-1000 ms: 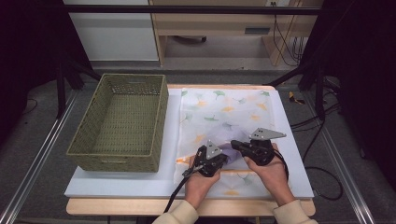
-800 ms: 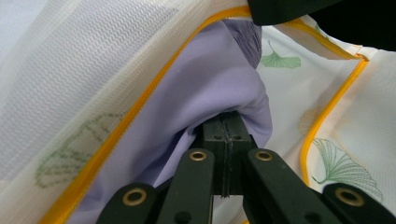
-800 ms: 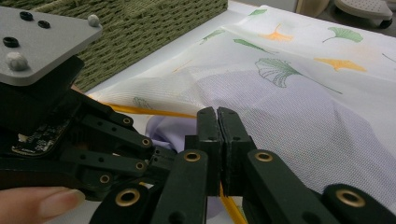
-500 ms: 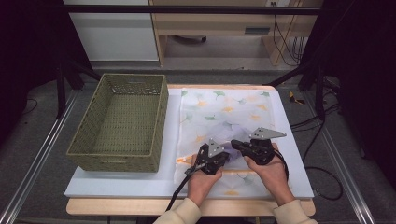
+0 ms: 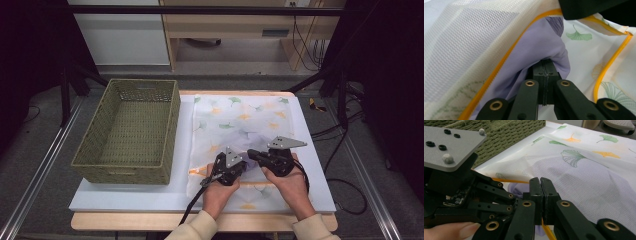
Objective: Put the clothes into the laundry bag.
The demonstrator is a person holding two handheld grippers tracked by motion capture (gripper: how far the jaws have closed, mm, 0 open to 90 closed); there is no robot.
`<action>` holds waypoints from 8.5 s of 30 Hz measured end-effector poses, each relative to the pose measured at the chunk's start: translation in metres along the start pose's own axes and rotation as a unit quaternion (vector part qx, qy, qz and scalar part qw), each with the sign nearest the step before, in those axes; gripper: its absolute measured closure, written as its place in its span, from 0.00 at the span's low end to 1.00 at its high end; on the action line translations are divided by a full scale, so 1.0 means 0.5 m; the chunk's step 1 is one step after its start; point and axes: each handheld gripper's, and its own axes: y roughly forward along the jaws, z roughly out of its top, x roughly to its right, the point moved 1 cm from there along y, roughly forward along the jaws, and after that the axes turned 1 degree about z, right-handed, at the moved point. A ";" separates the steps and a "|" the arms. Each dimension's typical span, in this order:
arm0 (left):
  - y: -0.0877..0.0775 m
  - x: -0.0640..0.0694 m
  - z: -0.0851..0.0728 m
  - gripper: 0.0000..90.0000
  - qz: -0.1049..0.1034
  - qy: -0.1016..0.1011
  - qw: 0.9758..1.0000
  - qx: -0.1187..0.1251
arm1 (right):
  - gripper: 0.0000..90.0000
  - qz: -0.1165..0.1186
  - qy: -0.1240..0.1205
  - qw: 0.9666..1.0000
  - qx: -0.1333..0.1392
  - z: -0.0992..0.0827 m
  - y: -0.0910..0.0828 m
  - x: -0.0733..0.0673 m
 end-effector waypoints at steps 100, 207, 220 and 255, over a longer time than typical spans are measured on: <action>0.077 -0.063 0.046 1.00 0.051 0.004 0.999 -0.007 | 0.99 -0.007 0.029 1.000 -0.006 -0.006 0.013 0.024; -0.194 -0.070 0.034 0.54 0.064 0.053 0.995 0.060 | 0.99 0.008 0.011 1.000 0.015 0.012 -0.023 -0.001; -0.144 -0.061 0.041 0.49 0.048 0.092 0.994 0.034 | 0.99 0.013 0.007 1.000 0.011 0.010 -0.020 -0.005; -0.124 -0.030 -0.020 0.97 0.019 0.090 0.996 -0.012 | 0.99 0.028 -0.010 0.999 -0.041 -0.046 -0.034 -0.034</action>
